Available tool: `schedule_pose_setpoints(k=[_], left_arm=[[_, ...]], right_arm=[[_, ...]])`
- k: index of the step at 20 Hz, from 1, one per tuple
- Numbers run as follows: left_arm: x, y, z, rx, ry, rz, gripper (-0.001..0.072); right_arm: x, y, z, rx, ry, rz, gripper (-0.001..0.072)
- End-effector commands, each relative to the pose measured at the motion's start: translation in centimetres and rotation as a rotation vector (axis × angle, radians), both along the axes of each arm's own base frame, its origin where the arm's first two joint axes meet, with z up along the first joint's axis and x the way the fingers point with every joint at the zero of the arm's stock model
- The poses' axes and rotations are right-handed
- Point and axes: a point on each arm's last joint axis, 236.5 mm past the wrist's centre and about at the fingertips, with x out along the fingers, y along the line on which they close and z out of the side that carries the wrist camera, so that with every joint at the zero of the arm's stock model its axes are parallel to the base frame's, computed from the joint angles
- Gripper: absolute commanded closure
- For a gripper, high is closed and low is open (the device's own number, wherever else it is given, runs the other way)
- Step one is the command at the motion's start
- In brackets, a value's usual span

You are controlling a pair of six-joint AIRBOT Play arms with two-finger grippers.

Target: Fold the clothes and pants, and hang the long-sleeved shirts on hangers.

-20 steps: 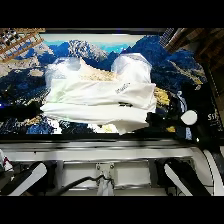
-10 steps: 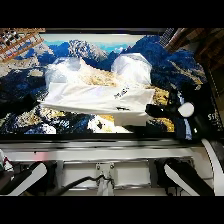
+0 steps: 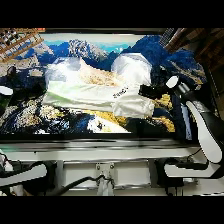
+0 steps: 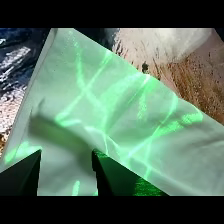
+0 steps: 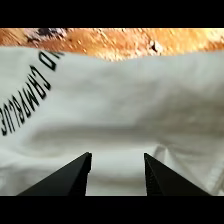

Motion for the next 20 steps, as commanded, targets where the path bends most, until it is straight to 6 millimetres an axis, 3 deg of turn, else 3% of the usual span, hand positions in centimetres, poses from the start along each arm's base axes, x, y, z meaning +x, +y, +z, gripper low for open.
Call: schedule_pose_setpoints(k=[1,3,5,7,9,10,12,15,18,20], left_arm=[[0.1,-0.2,-0.9,-0.015,0.030,-0.018,0.0350],[-0.5,1.3,0.2,-0.024,0.023,0.010,0.0351],[-1.2,3.1,1.9,-0.030,0.006,0.045,0.0355],[-1.9,3.5,3.3,-0.043,-0.005,0.052,0.0357],[-2.3,2.7,4.1,-0.055,-0.005,0.028,0.0358],[-2.4,1.8,4.4,-0.078,-0.004,0.014,0.0358],[-2.4,-0.4,4.8,-0.143,-0.001,-0.014,0.0358],[-2.4,-3.3,5.0,-0.167,0.008,-0.077,0.0358],[-2.6,-6.0,5.0,-0.169,0.016,-0.145,0.0358],[-2.6,-7.4,5.0,-0.167,0.016,-0.178,0.0358]], right_arm=[[1.3,-1.1,1.5,-0.041,-0.045,0.009,0.0318],[-0.3,-4.8,2.2,-0.148,-0.023,0.007,0.0318],[-3.4,-8.4,1.5,-0.186,0.061,-0.034,0.0318],[-6.4,-9.9,0.3,-0.146,0.103,-0.086,0.0310],[-8.1,-9.8,-1.4,-0.070,0.098,-0.128,0.0118],[-8.5,-9.2,-2.1,-0.004,0.103,-0.149,0.0076],[-7.7,-8.2,-2.6,0.105,0.068,-0.185,0.0062],[-6.1,-8.5,-3.0,0.151,0.029,-0.228,0.0028],[-6.2,-8.7,-4.6,0.145,0.043,-0.206,0.0028],[-6.6,-7.6,-5.2,0.182,0.062,-0.153,0.0029]])
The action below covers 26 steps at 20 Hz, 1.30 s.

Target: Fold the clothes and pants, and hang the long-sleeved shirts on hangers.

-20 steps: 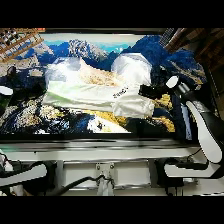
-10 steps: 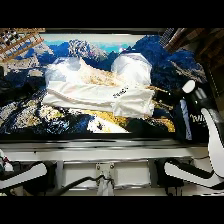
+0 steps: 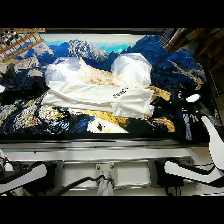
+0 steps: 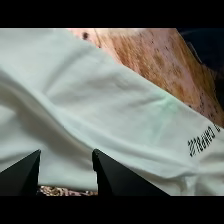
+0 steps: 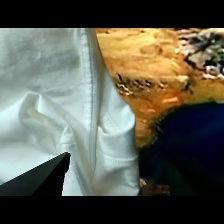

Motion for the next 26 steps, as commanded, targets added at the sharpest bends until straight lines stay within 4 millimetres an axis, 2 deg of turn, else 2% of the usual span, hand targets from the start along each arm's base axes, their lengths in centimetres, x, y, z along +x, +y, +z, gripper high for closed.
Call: schedule_pose_setpoints(k=[1,3,7,11,12,13,15,17,19,21,22,23,26], left_arm=[[-0.1,-2.7,0.2,-0.007,-0.004,-0.061,0.0358],[0.2,-3.2,0.3,0.000,-0.017,-0.066,0.0358],[0.6,-3.8,0.6,-0.008,-0.033,-0.063,0.0358],[0.8,-4.3,1.1,-0.049,-0.041,-0.050,0.0358],[0.8,-4.6,1.1,-0.047,-0.041,-0.059,0.0358],[0.7,-5.3,1.1,-0.048,-0.040,-0.074,0.0358],[0.3,-7.4,1.0,-0.047,-0.040,-0.128,0.0358],[-0.5,-10.6,0.6,-0.050,-0.029,-0.202,0.0359],[-1.1,-13.8,-0.2,-0.047,-0.019,-0.270,0.0359],[-1.2,-16.0,-1.0,-0.047,-0.020,-0.297,0.0359],[-1.2,-16.8,-1.1,-0.067,-0.019,-0.293,0.0359],[-1.1,-17.2,-1.1,-0.092,-0.013,-0.284,0.0359],[-0.9,-17.5,-1.2,-0.123,-0.002,-0.269,0.0359]], right_arm=[[-0.2,1.7,-0.8,0.079,-0.004,0.061,0.0029],[-0.2,3.2,-0.6,0.151,-0.014,0.088,0.0030],[0.7,4.2,-0.7,0.218,-0.037,0.069,0.0091],[1.9,3.4,-1.9,0.197,-0.049,0.050,0.0163],[2.4,3.3,-2.0,0.194,-0.056,0.056,0.0205],[3.0,3.2,-1.9,0.194,-0.062,0.059,0.0229],[4.2,2.8,-1.3,0.187,-0.086,0.064,0.0346],[4.9,2.6,-0.6,0.178,-0.106,0.077,0.0462],[4.6,3.0,-0.3,0.193,-0.101,0.097,0.0551],[3.9,3.5,-0.2,0.209,-0.082,0.126,0.0536],[3.6,3.7,-0.2,0.216,-0.073,0.139,0.0456],[3.4,3.9,-0.1,0.223,-0.068,0.146,0.0408],[3.4,3.9,-0.1,0.227,-0.069,0.146,0.0408]])
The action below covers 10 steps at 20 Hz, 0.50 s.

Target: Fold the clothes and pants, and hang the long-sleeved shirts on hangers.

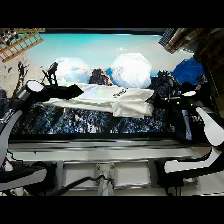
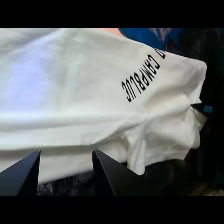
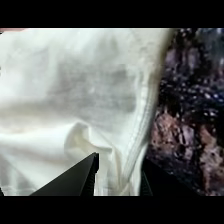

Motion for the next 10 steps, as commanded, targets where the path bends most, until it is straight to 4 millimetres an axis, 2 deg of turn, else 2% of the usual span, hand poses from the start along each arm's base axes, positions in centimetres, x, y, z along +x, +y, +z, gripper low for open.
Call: schedule_pose_setpoints(k=[1,8,9,10], left_arm=[[0.1,-1.1,-0.1,-0.030,0.009,0.006,0.0359],[0.1,-1.2,0.0,-0.041,0.012,0.009,0.0359],[0.1,-1.4,0.1,-0.045,0.013,0.006,0.0360],[-0.1,-1.6,0.0,-0.041,0.011,-0.006,0.0377]], right_arm=[[-0.3,0.4,0.3,0.017,0.006,0.016,0.0408],[0.1,2.4,-0.7,-0.032,-0.006,0.065,0.0413],[0.1,3.0,-1.1,-0.028,0.007,0.074,0.0441],[0.2,3.4,-1.4,-0.028,0.011,0.081,0.0563]])
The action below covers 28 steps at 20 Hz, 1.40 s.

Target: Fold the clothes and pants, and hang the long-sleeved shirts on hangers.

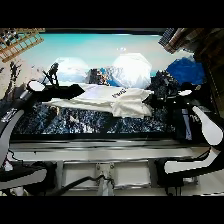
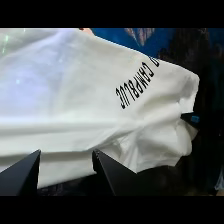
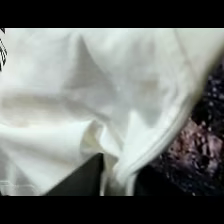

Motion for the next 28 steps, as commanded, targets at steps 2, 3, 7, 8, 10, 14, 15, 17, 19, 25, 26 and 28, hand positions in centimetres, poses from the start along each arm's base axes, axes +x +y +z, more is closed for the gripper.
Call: schedule_pose_setpoints(k=[2,3,7,8,10,14,15,17,19,25,26,28], left_arm=[[-0.7,-1.2,-0.2,0.015,-0.027,-0.073,0.0429],[-0.8,-1.6,-0.5,0.022,-0.030,-0.090,0.0429],[-2.6,-5.4,-2.8,0.006,0.038,-0.181,0.0623],[-3.2,-6.8,-3.3,-0.016,0.065,-0.203,0.0688],[-3.8,-8.6,-4.5,-0.020,0.092,-0.239,0.0705],[-3.6,-11.3,-6.4,-0.028,0.157,-0.270,0.0705],[-3.5,-12.0,-6.9,-0.029,0.166,-0.287,0.0705],[-3.3,-12.7,-8.3,-0.003,0.209,-0.296,0.0705],[-3.1,-12.9,-9.9,0.038,0.251,-0.295,0.0705],[-1.5,-14.5,-10.9,0.022,0.279,-0.279,0.0705],[-1.4,-14.8,-10.8,0.021,0.271,-0.281,0.0705],[-1.1,-15.5,-10.6,0.017,0.249,-0.273,0.0705]], right_arm=[[0.9,1.2,-0.6,-0.016,0.005,-0.013,0.0691],[1.2,1.2,-0.2,-0.009,0.007,-0.029,0.0691],[1.4,1.0,2.2,0.050,0.040,-0.062,0.0692],[1.4,1.0,2.8,0.065,0.050,-0.065,0.0692],[1.2,0.7,4.2,0.091,0.073,-0.046,0.0692],[1.4,-0.9,6.6,0.010,0.073,0.047,0.0693],[1.8,-1.1,7.6,0.001,0.056,0.060,0.0693],[3.2,-1.5,9.7,-0.009,0.017,0.059,0.0693],[4.7,-1.7,12.1,-0.019,-0.036,0.054,0.0694],[6.6,-2.1,17.6,-0.041,-0.149,0.043,0.0694],[6.7,-2.1,18.1,-0.042,-0.156,0.036,0.0694],[6.7,-2.1,18.6,-0.033,-0.146,0.019,0.0694]])
